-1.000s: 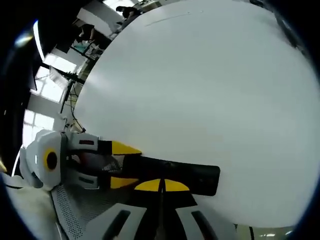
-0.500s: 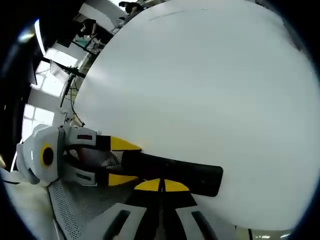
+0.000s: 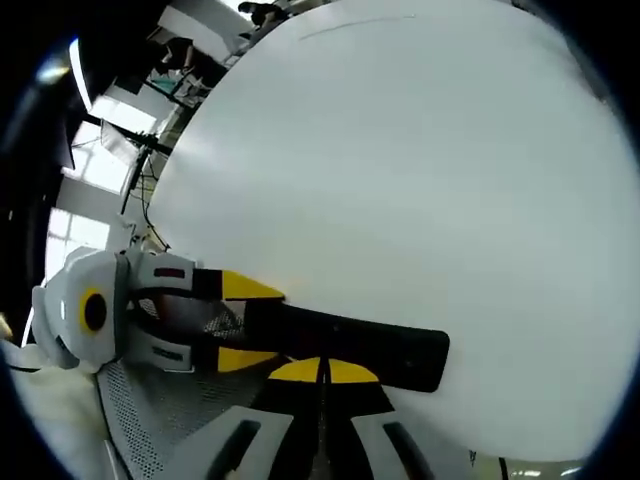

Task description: Press the specified remote control buttons in sequence, fully releasing each button before pressing the next.

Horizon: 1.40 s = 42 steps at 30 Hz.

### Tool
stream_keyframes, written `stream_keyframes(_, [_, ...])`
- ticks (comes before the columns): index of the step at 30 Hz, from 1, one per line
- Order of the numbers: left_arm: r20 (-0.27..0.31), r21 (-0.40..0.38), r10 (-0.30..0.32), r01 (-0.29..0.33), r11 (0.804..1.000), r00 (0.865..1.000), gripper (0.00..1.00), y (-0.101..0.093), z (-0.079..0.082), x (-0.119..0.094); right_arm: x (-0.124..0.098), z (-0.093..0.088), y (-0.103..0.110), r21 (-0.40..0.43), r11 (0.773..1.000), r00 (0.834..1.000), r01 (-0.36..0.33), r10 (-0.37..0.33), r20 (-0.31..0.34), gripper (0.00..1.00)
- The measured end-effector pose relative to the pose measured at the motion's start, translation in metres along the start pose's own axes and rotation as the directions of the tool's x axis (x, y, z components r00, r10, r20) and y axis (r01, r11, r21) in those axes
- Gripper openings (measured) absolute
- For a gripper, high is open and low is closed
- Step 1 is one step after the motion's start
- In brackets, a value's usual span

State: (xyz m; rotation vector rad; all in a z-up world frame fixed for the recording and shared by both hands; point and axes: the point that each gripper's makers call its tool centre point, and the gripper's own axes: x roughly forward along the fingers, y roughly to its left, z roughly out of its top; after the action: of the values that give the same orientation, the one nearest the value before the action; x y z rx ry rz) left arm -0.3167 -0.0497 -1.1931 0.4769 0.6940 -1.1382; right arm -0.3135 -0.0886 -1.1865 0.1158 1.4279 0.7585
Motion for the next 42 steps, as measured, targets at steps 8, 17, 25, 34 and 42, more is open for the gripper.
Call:
stream_keyframes(8, [-0.001,0.003,-0.001,0.001,1.000,1.000,0.25,0.000,0.000,0.000,-0.002,0.008,0.002,-0.003,1.000,0.999,-0.012,0.012,0.039,0.00])
stream_keyframes(17, [-0.003,0.004,-0.001,0.001,1.000,1.000,0.25,0.000,0.000,0.000,0.000,0.016,0.008,-0.049,0.999,0.997,-0.023,0.027,0.075,0.00])
stream_keyframes(25, [-0.003,0.004,-0.001,0.001,1.000,1.000,0.25,0.000,0.001,0.000,0.003,0.017,0.012,-0.096,0.995,0.996,-0.026,0.033,0.078,0.00])
stream_keyframes(34, [-0.003,0.003,0.001,-0.001,1.000,1.000,0.25,0.000,0.000,0.000,0.005,0.016,0.008,-0.119,0.993,0.997,0.011,-0.001,0.081,0.00])
stream_keyframes(42, [-0.004,0.003,0.005,-0.005,1.000,1.000,0.25,-0.001,0.000,0.000,0.005,0.015,0.009,-0.100,0.995,0.996,0.009,0.000,0.090,0.00])
